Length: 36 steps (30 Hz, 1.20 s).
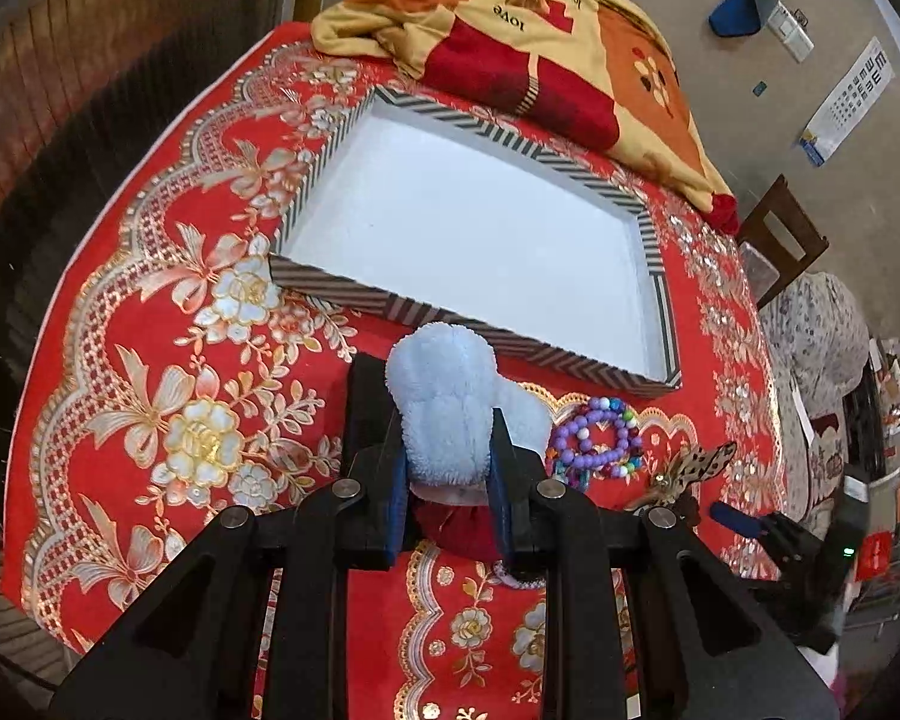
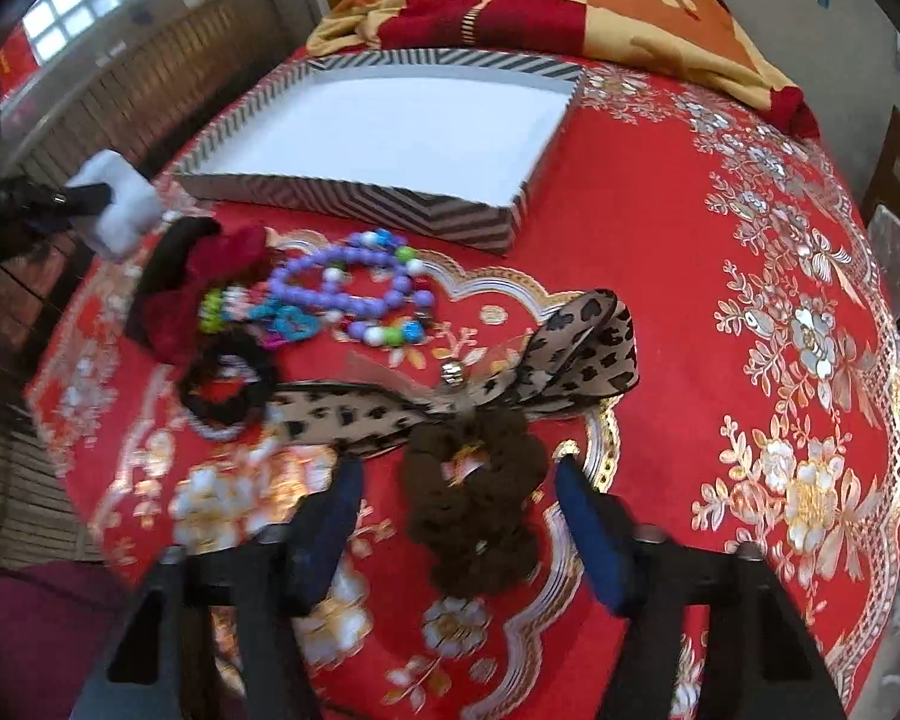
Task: Organize jewelry
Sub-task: 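Carry both scrunchies over the white tray with both grippers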
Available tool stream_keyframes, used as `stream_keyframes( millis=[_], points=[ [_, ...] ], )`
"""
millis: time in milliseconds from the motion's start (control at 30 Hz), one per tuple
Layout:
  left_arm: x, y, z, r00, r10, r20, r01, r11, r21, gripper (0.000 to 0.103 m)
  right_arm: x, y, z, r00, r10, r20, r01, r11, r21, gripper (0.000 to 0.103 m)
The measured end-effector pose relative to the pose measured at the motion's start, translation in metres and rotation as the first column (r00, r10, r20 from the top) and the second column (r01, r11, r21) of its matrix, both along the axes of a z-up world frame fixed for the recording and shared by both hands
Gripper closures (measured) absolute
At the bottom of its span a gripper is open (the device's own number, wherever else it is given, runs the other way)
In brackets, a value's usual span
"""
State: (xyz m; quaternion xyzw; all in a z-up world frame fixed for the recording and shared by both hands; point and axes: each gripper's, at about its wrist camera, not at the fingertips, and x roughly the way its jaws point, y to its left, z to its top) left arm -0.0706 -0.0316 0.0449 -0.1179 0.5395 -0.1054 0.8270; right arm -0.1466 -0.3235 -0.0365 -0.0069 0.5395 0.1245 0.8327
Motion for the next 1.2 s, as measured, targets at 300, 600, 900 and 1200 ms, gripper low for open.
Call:
stream_keyframes(
  millis=[300, 600, 900, 1200],
  points=[
    [-0.001, 0.005, 0.005, 1.000, 0.010, 0.013, -0.010, 1.000, -0.001, 0.081, 0.002, -0.014, 0.009, 0.999, -0.021, 0.025, 0.019, 0.998, 0.057, 0.092],
    [0.002, 0.008, 0.014, 0.999, 0.013, 0.040, -0.012, 1.000, -0.006, 0.081, -0.001, -0.009, 0.014, 0.999, 0.004, 0.048, -0.005, 1.000, 0.010, 0.072],
    [0.000, 0.005, 0.008, 1.000, 0.008, 0.015, -0.008, 1.000, -0.007, 0.081, 0.003, -0.001, -0.008, 1.000, 0.025, -0.014, -0.026, 0.999, -0.040, 0.044],
    [0.002, 0.007, 0.009, 1.000, 0.013, 0.018, -0.013, 1.000, -0.009, 0.081, 0.009, -0.011, -0.007, 1.000, 0.003, -0.010, -0.003, 0.999, 0.034, 0.079]
  ],
)
